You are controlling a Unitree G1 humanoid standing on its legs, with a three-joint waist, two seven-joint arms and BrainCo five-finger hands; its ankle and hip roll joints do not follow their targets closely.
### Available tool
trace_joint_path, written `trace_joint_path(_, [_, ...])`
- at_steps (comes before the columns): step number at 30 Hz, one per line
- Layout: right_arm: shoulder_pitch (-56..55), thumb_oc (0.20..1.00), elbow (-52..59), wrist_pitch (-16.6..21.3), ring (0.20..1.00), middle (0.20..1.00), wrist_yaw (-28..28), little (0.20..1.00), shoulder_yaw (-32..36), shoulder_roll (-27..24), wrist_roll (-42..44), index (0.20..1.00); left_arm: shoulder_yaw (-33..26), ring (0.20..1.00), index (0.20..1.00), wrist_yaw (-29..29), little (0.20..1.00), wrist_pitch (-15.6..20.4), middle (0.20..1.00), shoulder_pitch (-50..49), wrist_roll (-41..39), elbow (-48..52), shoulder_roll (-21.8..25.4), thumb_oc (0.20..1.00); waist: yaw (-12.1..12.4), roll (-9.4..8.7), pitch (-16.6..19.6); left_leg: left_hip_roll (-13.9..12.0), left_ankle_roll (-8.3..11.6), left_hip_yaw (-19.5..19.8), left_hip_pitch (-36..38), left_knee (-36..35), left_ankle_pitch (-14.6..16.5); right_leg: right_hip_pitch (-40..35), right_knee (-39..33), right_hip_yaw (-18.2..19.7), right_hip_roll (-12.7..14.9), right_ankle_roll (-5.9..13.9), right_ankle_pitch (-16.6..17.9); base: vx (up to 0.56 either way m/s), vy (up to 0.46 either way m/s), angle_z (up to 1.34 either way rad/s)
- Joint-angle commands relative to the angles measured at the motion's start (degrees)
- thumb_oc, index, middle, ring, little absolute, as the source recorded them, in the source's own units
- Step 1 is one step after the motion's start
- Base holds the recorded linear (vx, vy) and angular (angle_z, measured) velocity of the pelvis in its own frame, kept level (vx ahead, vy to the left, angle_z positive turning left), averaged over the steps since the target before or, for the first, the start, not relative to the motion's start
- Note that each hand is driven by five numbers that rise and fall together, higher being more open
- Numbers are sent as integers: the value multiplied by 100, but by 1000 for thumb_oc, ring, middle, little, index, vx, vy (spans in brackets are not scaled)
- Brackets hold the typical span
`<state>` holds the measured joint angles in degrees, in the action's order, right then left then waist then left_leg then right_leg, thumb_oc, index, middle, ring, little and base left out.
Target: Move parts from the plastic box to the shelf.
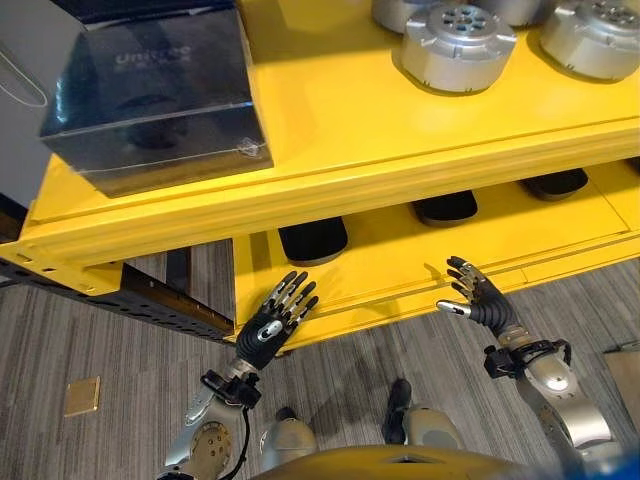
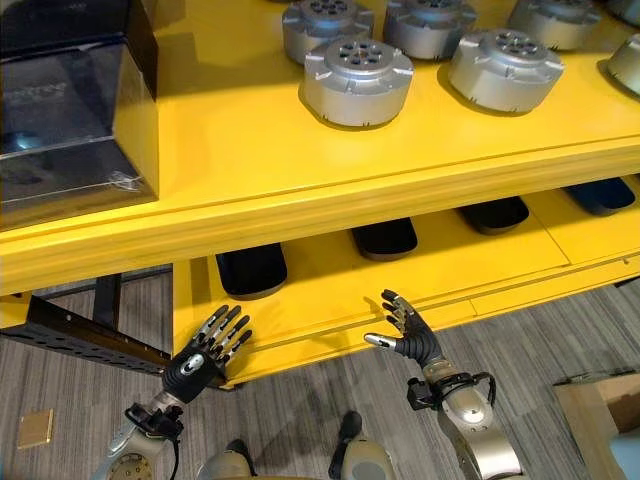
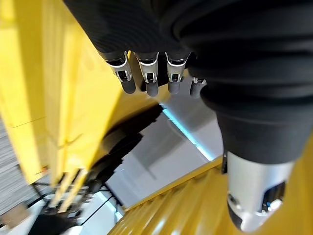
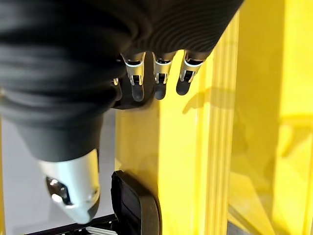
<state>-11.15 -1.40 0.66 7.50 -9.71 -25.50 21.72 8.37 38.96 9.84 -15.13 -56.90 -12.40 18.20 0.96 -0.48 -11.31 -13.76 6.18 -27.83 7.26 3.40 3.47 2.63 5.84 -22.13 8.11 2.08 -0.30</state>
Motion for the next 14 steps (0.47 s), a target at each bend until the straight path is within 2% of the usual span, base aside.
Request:
trace_joint_path(1, [197, 1000, 53, -28, 1000, 1000, 183, 1000, 162, 30, 189, 1000, -201, 1000, 1000, 342, 1000, 208, 1000, -140, -81, 210, 177, 1000, 114, -227, -115, -199, -35, 295, -273, -100, -591, -614, -322, -53, 730, 731, 193, 44, -17, 1])
trace_joint_path(6, [241, 1000, -246, -63, 1000, 1000, 268, 1000, 132, 75, 374, 1000, -230, 1000, 1000, 421, 1000, 100, 1000, -156, -54, 86, 185, 1000, 142, -237, -94, -149, -79, 364, -217, -85, -558, -693, -341, -49, 727, 738, 199, 21, -4, 0])
trace_joint_path(14, [325, 1000, -442, 81, 1000, 1000, 383, 1000, -34, 84, 314, 1000, -117, 1000, 1000, 644, 1000, 35, 1000, -198, 254, 116, 372, 1000, 180, -193, -72, -124, -88, 445, -204, -65, -545, -744, -328, -88, 751, 778, 198, 21, 7, 1])
